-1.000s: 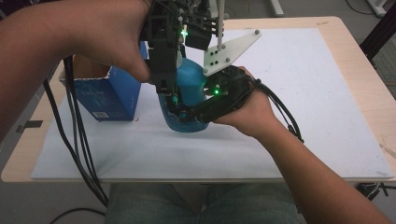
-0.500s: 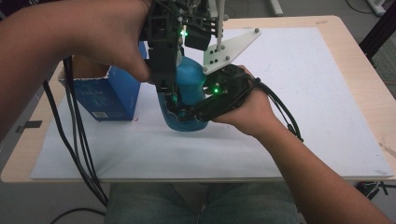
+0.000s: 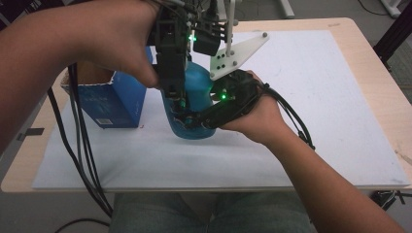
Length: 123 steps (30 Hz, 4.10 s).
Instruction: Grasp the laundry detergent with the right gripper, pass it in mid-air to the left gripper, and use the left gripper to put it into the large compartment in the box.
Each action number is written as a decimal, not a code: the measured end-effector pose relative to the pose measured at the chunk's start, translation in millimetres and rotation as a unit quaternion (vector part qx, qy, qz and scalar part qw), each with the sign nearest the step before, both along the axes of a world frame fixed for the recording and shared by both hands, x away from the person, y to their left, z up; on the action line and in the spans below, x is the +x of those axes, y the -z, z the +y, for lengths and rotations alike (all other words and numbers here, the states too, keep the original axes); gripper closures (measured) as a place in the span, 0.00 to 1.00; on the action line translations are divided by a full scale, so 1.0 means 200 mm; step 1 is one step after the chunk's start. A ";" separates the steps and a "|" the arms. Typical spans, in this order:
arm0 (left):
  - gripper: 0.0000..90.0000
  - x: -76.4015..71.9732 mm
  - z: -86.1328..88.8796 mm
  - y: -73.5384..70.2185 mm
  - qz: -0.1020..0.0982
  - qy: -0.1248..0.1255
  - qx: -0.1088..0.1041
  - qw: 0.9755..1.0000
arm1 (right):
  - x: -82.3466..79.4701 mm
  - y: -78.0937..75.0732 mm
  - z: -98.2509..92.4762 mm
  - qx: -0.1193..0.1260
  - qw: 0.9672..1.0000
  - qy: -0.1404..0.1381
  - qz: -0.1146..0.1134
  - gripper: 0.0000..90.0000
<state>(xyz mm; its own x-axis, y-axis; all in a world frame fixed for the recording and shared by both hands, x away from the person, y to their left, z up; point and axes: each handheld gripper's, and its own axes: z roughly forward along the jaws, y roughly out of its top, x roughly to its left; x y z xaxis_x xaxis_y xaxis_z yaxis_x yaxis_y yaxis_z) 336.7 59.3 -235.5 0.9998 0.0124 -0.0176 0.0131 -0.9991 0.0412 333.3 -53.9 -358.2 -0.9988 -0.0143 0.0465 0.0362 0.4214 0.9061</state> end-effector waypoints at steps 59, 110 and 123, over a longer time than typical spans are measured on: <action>0.44 -0.01 0.03 -0.05 0.018 -0.029 0.002 0.999 | 0.02 -0.02 -0.20 -0.034 0.999 0.028 0.000 0.19; 0.43 0.30 0.77 -0.66 0.013 -0.447 -0.025 0.894 | 0.20 -0.41 -0.57 -0.385 0.918 0.034 -0.083 0.01; 0.43 0.43 0.97 -0.56 0.006 -0.573 0.001 0.820 | 0.20 -0.42 -0.59 -0.388 0.917 0.037 -0.085 0.01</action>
<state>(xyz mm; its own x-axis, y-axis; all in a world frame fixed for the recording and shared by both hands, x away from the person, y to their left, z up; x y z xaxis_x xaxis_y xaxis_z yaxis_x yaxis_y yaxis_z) 422.6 254.0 -124.4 0.3316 0.9431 -0.0265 0.9432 -0.3307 0.0316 374.1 -171.5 -273.7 -0.9896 0.0255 -0.1419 -0.0230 0.9437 0.3299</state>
